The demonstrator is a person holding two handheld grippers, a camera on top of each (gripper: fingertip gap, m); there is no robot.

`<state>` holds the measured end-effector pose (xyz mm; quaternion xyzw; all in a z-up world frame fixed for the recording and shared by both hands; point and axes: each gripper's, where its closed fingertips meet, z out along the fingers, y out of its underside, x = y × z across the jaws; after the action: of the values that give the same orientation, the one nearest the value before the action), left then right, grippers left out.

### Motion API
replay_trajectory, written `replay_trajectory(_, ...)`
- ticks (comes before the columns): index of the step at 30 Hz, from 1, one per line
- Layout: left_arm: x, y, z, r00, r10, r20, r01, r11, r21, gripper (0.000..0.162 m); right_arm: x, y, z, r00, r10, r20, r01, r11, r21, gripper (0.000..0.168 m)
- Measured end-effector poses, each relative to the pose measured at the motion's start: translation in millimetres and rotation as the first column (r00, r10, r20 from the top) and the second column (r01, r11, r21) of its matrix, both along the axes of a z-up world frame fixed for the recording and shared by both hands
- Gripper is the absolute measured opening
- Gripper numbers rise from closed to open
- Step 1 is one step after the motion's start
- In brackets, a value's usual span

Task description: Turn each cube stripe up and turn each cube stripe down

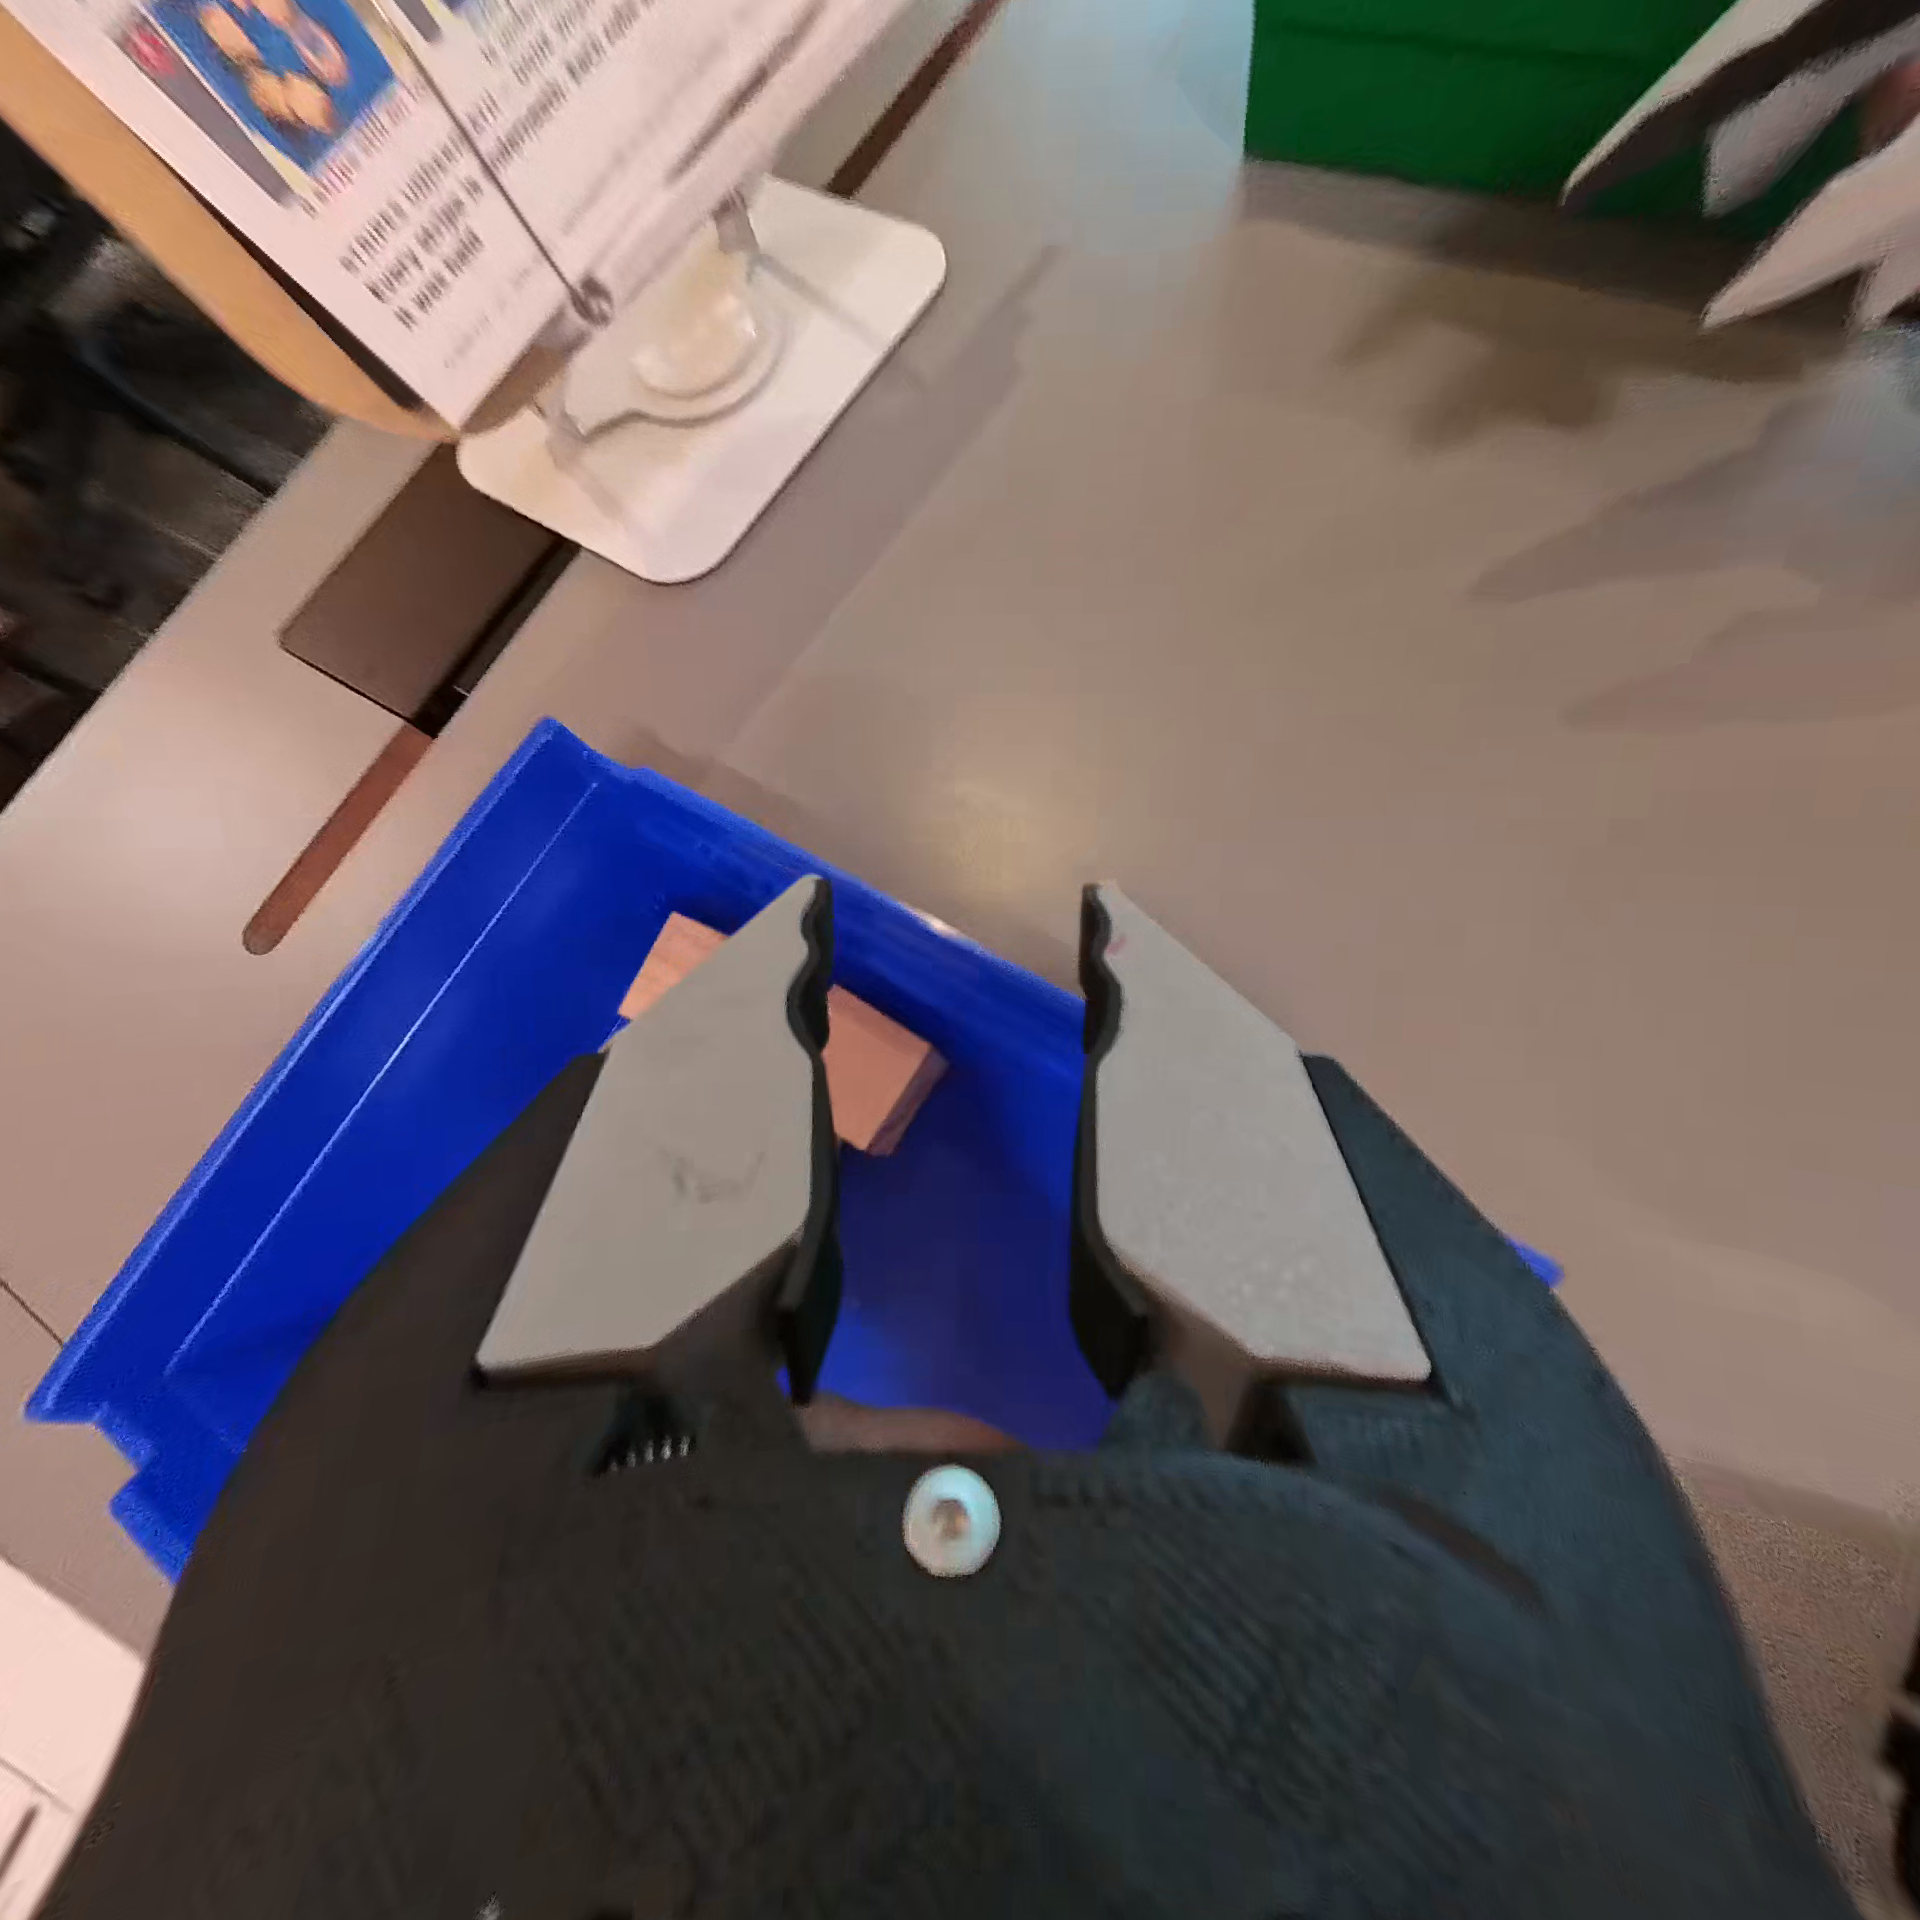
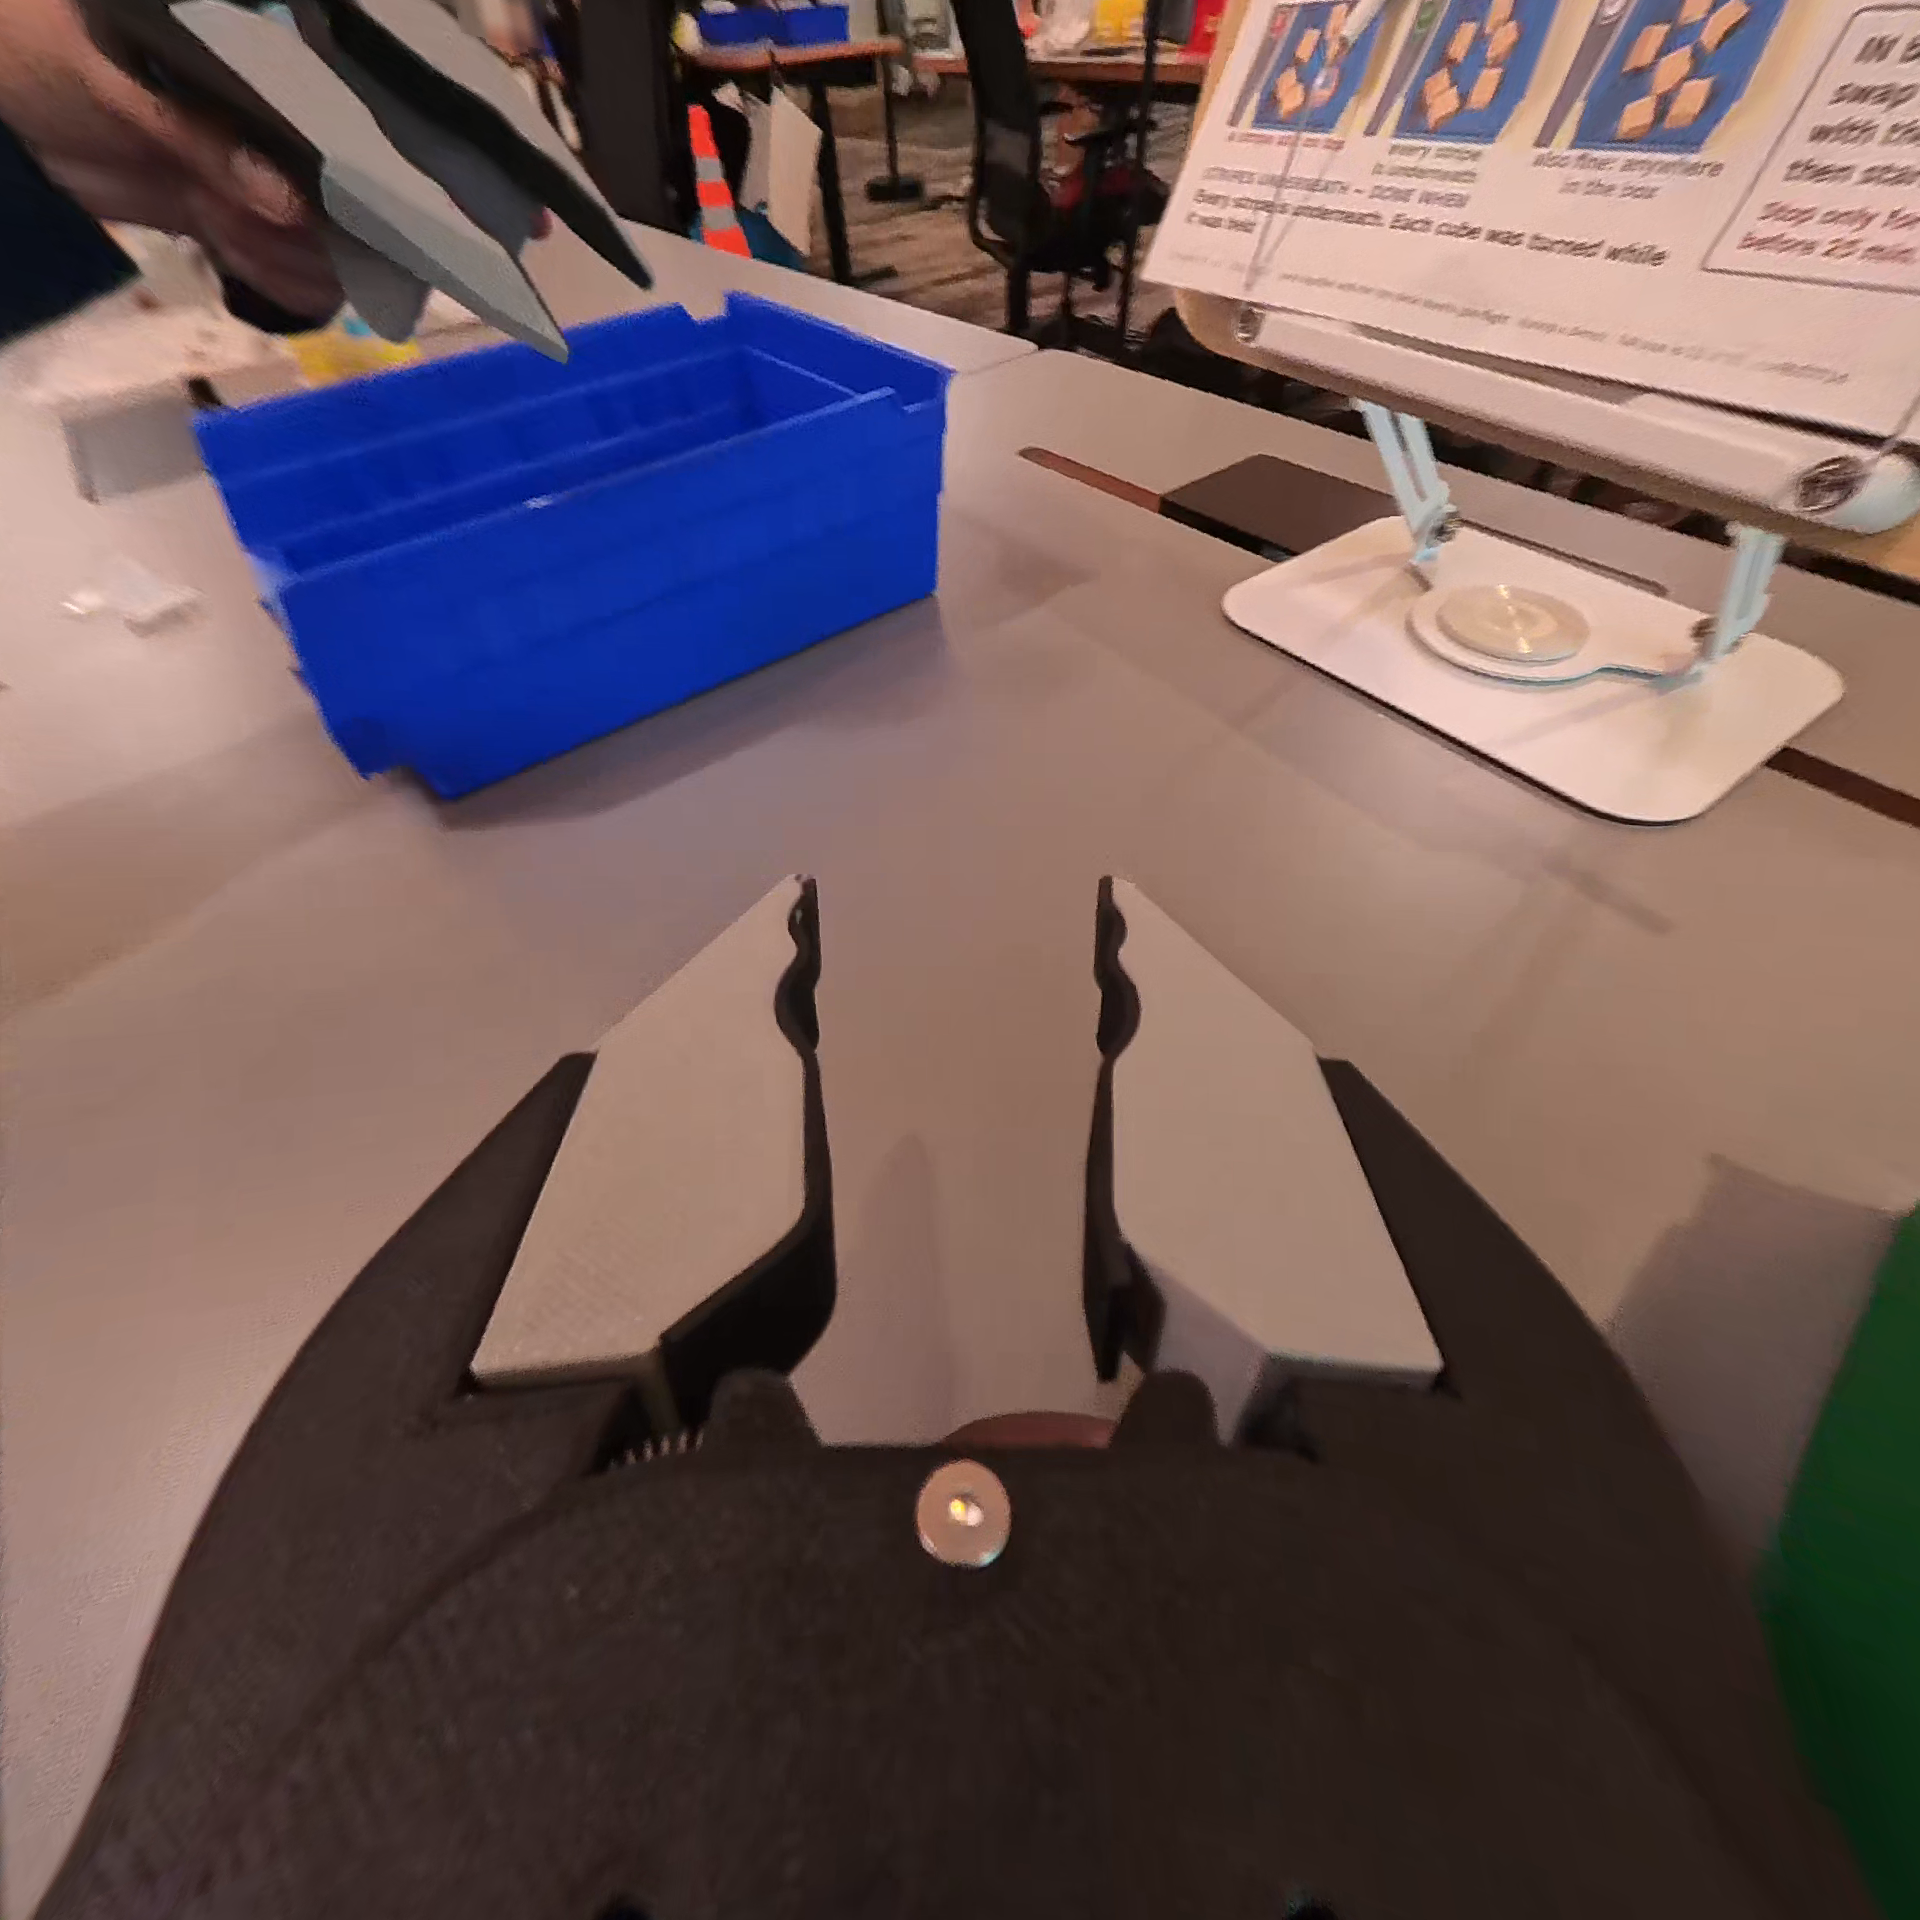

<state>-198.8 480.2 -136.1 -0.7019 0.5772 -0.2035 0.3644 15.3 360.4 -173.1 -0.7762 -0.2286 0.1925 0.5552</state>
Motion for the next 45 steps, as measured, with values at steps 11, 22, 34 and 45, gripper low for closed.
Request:
replay_trajectory(11,-1,35,-33,0.982,-0.165,-0.091,0.171,0.984,0.055,0.037,9,8,-26,0.996,-0.032,0.087,0.036,0.999,-0.038,0.048)
replay_trajectory(22,-21,40,-113,0.909,-0.251,-0.332,0.255,0.966,-0.030,0.050,5,10,-42,0.988,-0.020,0.152,0.031,0.997,-0.071,0.047)
replay_trajectory(34,-31,39,-75,0.961,-0.174,-0.217,0.215,0.959,0.183,0.047,-1,6,-39,0.995,0.018,0.101,-0.010,0.996,-0.085,0.046)
replay_trajectory(45,38,-132,62,0.811,-0.505,0.295,0.310,0.799,0.515,0.046,-81,-63,8,0.767,0.486,-0.419,-0.561,0.825,-0.070,0.053)
